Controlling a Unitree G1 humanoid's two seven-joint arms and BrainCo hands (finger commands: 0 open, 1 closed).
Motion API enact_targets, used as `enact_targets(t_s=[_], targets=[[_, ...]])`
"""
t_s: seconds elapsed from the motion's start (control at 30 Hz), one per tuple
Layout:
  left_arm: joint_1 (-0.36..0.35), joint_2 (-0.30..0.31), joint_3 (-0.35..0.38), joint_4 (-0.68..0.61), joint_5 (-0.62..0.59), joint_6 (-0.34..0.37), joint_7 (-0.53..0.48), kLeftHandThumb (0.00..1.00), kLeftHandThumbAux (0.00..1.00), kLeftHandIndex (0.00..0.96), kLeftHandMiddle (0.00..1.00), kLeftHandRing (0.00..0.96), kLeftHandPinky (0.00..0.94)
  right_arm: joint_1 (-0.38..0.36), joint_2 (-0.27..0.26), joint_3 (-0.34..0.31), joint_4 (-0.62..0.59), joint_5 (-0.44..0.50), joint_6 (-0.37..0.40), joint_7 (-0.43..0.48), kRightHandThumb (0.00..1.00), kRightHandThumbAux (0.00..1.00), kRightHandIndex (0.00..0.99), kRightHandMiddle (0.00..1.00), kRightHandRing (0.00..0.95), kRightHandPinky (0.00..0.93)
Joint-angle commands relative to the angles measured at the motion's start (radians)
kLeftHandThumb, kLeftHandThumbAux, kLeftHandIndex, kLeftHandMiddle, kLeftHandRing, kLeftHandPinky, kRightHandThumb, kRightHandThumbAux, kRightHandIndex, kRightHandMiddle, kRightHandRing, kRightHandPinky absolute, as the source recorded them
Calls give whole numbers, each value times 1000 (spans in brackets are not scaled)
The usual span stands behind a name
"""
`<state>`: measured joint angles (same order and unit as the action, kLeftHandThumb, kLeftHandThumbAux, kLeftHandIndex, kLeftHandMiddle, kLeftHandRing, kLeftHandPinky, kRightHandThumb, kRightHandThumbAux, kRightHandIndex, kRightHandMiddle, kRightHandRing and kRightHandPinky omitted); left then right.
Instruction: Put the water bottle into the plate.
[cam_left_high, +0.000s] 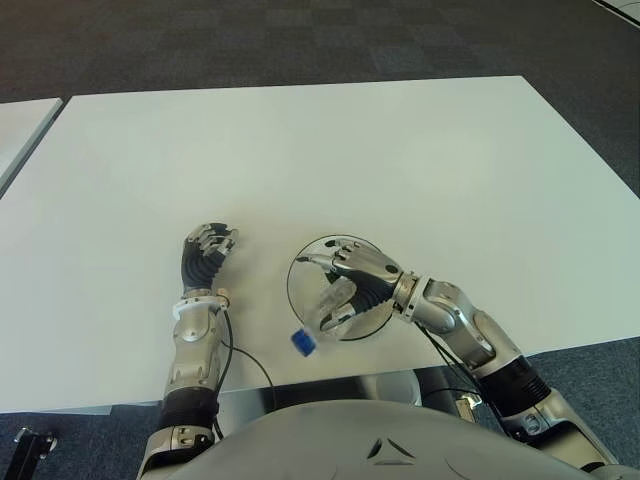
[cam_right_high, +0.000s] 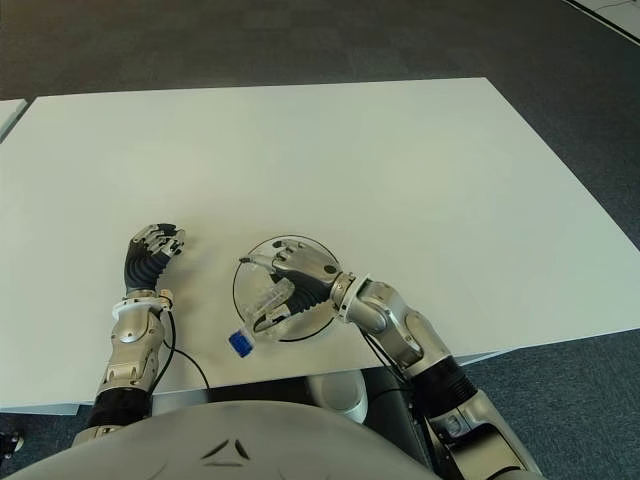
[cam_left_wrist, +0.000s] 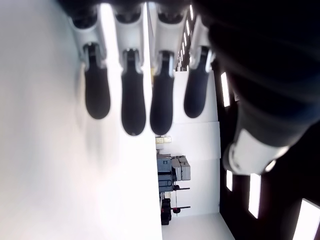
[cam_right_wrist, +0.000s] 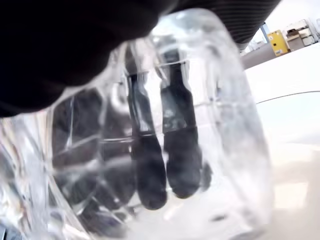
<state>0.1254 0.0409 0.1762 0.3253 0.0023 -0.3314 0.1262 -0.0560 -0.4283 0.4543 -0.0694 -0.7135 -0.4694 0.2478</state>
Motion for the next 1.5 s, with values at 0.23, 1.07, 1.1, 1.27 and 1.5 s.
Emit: enact_targets(t_s=[0.23, 1.07, 1.1, 1.27, 1.5], targets=[[15, -1, -5, 10, 6, 28, 1, 833, 676, 418, 476, 514, 489, -6, 1, 0, 8, -59, 13, -63, 254, 195, 0, 0, 0, 0], [24, -2, -8, 1, -2, 30, -9, 833, 675, 420, 478, 525, 510, -21, -2, 13, 57, -93, -5, -119, 96, 308, 0, 0, 0, 0], [24, -2, -8, 1, -2, 30, -9, 833, 675, 420, 478, 524, 509, -22, -3, 14, 60, -95, -6, -124, 95, 308, 0, 0, 0, 0], [24, -2, -8, 2, -1, 36, -7, 833, 675, 422, 476, 522, 502, -21, -1, 12, 65, -107, -11, -162, 90, 310, 0, 0, 0, 0], [23, -5, -6, 0, 8, 48, 9, 834, 675, 426, 472, 510, 484, -14, 10, -2, 75, -98, -9, -226, 63, 302, 0, 0, 0, 0]])
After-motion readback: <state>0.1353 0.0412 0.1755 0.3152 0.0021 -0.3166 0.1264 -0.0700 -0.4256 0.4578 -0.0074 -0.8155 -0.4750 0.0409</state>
